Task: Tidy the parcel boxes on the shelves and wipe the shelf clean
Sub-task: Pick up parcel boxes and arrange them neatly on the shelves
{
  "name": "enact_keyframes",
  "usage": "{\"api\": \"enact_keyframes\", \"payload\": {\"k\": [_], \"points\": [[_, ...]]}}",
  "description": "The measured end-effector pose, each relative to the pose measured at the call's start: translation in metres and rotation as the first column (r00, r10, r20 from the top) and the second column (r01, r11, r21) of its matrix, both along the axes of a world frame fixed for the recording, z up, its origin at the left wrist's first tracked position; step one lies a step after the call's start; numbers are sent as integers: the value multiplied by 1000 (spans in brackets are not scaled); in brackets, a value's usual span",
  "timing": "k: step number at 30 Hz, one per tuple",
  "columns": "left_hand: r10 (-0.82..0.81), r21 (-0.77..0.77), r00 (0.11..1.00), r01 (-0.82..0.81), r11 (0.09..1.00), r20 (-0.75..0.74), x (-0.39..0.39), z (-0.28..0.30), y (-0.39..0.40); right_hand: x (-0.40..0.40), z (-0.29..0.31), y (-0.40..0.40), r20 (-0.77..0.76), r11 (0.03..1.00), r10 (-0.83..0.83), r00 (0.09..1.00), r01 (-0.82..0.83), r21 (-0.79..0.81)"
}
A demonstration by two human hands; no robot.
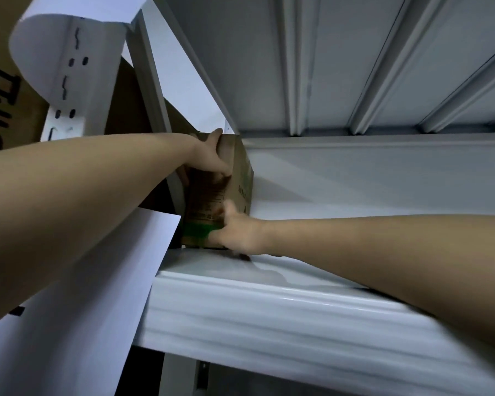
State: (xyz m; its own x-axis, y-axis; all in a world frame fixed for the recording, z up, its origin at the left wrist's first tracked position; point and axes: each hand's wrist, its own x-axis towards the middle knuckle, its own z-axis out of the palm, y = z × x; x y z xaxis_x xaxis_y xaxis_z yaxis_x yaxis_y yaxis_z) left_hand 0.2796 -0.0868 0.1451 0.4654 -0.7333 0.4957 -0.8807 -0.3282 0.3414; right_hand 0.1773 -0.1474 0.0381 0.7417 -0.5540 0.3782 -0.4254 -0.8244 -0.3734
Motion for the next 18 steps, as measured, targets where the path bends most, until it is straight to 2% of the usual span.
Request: {"api": "enact_keyframes", "payload": {"k": [3, 8, 14, 18], "points": [[7, 4, 1000, -7, 1000, -5, -2, -2, -7, 0, -3, -2, -126, 999, -9, 992, 3, -54], [2, -23, 998, -4, 1000, -61, -2, -9, -13, -4, -6, -8, -151, 997, -18, 988, 6, -81], [157, -133, 981, -142, 981, 111, -3, -14, -26, -5, -10, -4, -106, 997, -13, 994, 5, -81], [119, -165, 983, -95, 982, 138, -7, -14, -31, -8, -10, -1, -89, 994, -51, 995, 42, -98]]}}
